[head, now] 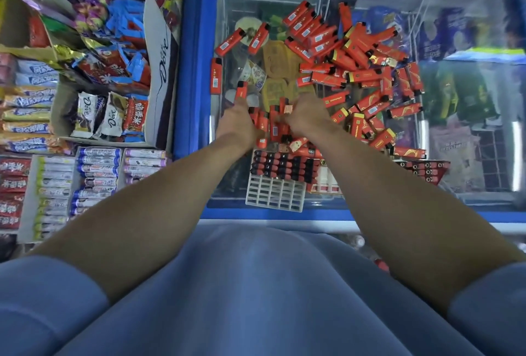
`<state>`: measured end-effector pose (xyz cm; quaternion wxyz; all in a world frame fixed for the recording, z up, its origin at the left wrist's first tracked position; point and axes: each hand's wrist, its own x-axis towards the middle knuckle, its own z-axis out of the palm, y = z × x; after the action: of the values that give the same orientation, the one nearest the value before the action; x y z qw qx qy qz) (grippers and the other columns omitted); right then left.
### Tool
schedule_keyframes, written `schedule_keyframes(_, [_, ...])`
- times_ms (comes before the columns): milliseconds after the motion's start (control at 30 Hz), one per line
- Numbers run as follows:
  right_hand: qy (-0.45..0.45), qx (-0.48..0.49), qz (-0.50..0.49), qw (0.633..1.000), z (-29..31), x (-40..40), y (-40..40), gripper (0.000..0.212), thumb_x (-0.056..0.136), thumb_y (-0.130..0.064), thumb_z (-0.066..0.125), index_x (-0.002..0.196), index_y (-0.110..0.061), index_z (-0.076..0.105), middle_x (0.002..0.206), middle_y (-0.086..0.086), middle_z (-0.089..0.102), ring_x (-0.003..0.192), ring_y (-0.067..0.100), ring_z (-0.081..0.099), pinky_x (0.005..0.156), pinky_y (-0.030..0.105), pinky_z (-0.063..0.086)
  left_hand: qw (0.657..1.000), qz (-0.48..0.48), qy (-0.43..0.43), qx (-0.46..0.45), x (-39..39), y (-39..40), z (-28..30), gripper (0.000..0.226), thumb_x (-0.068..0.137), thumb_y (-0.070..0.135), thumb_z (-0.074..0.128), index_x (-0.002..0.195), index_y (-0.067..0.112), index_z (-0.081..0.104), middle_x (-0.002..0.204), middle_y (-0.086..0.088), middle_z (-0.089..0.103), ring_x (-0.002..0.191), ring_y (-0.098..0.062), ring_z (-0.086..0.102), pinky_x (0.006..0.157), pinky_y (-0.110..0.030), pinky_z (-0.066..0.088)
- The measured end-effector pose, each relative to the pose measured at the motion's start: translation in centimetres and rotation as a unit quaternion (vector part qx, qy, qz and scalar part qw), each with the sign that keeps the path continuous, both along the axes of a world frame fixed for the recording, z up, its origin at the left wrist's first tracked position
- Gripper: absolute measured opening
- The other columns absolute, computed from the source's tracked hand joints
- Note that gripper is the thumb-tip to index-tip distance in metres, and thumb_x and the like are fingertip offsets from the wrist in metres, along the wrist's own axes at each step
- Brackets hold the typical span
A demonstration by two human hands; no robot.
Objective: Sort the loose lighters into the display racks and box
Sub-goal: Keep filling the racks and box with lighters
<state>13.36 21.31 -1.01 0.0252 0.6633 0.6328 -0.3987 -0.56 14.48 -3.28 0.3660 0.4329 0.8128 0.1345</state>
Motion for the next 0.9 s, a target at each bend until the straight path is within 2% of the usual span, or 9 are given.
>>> schedule_keyframes(67, [-0.052,0.006,0.032,0.998,-0.5,-0.7,0.4,0.016,0.093,-0.015,0.072,0.083,-0.01,0.061,0.088,0.008,0.068,0.077,0.021,0.069,0.058,0.029,0.054,0.999,-0.009,0.034,-0.012,0.1,0.5,-0.6,0.049,0.087,0.015,0.08,0.128,0.01,0.052,0.1,-0.006,0.064,0.094,-0.025,0.068,0.079,-0.036,0.057])
schedule_keyframes(167, [-0.099,-0.009,0.069,0.993,-0.7,-1.5,0.9,0.007,0.091,-0.007,0.07,0.091,-0.003,0.064,0.094,0.013,0.068,0.088,0.027,0.071,0.075,0.036,0.062,0.997,-0.036,0.029,-0.057,0.4,1.1,-0.4,0.039,0.077,0.026,0.089,0.105,0.01,0.067,0.094,-0.006,0.068,0.087,-0.023,0.068,0.073,-0.033,0.056])
schedule_keyframes(233, [-0.122,-0.023,0.094,0.988,-0.8,-2.0,1.2,0.01,0.09,-0.007,0.072,0.086,-0.004,0.063,0.087,0.01,0.064,0.081,0.023,0.067,0.065,0.031,0.058,0.995,-0.048,0.028,-0.076,0.5,1.2,-0.5,0.037,0.075,0.029,0.089,0.102,0.011,0.071,0.095,-0.007,0.069,0.089,-0.024,0.069,0.075,-0.034,0.059])
schedule_keyframes(300, [-0.129,-0.03,0.1,0.986,-0.8,-2.2,1.4,0.021,0.09,-0.007,0.072,0.078,-0.009,0.055,0.076,0.006,0.055,0.065,0.017,0.057,0.047,0.026,0.044,0.996,-0.057,0.031,-0.062,0.3,1.3,-0.1,0.027,0.08,0.029,0.083,0.098,0.013,0.072,0.094,-0.008,0.07,0.086,-0.024,0.069,0.073,-0.033,0.059])
schedule_keyframes(400, [-0.091,-0.049,0.067,0.992,-1.1,-2.3,1.7,0.013,0.089,-0.008,0.074,0.091,-0.008,0.062,0.077,0.005,0.061,0.06,0.014,0.058,0.037,0.021,0.039,0.998,-0.042,-0.033,-0.037,-0.6,1.3,0.3,0.014,0.09,0.027,0.072,0.08,0.021,0.066,0.081,-0.004,0.067,0.07,-0.017,0.066,0.057,-0.025,0.05])
schedule_keyframes(533, [0.01,-0.136,-0.017,0.991,-1.0,-2.3,1.7,0.015,0.088,-0.008,0.077,0.098,-0.004,0.068,0.086,0.01,0.075,0.074,0.023,0.076,0.066,0.036,0.064,0.976,0.059,-0.206,-0.03,-1.3,1.3,0.9,0.011,0.094,0.026,0.07,0.097,0.015,0.071,0.088,-0.006,0.074,0.077,-0.023,0.071,0.064,-0.031,0.056])
schedule_keyframes(633, [0.072,-0.184,-0.046,0.979,-1.2,-2.2,1.3,0.011,0.091,-0.007,0.073,0.1,-0.002,0.068,0.089,0.014,0.077,0.083,0.027,0.078,0.083,0.042,0.063,0.959,0.123,-0.255,-0.01,-1.2,1.2,0.6,0.009,0.095,0.024,0.07,0.1,0.018,0.067,0.093,-0.006,0.074,0.081,-0.021,0.072,0.064,-0.028,0.059])
schedule_keyframes(733, [0.066,-0.147,-0.047,0.986,-1.5,-2.1,0.8,0.013,0.09,-0.008,0.074,0.099,-0.006,0.065,0.093,0.013,0.075,0.084,0.027,0.077,0.08,0.048,0.063,0.972,0.12,-0.204,0.013,-1.0,1.0,-0.7,0.024,0.087,0.029,0.078,0.103,0.019,0.063,0.097,-0.002,0.072,0.087,-0.019,0.072,0.077,-0.035,0.061])
schedule_keyframes(900, [0.052,-0.099,-0.058,0.992,0.0,0.5,0.9,0.017,0.089,-0.013,0.078,0.094,-0.014,0.061,0.1,0.01,0.073,0.086,0.027,0.075,0.082,0.045,0.063,0.999,0.031,-0.006,0.005,-0.2,0.8,-1.9,0.038,0.085,0.041,0.079,0.112,0.02,0.062,0.097,0.001,0.068,0.085,-0.021,0.067,0.075,-0.038,0.058])
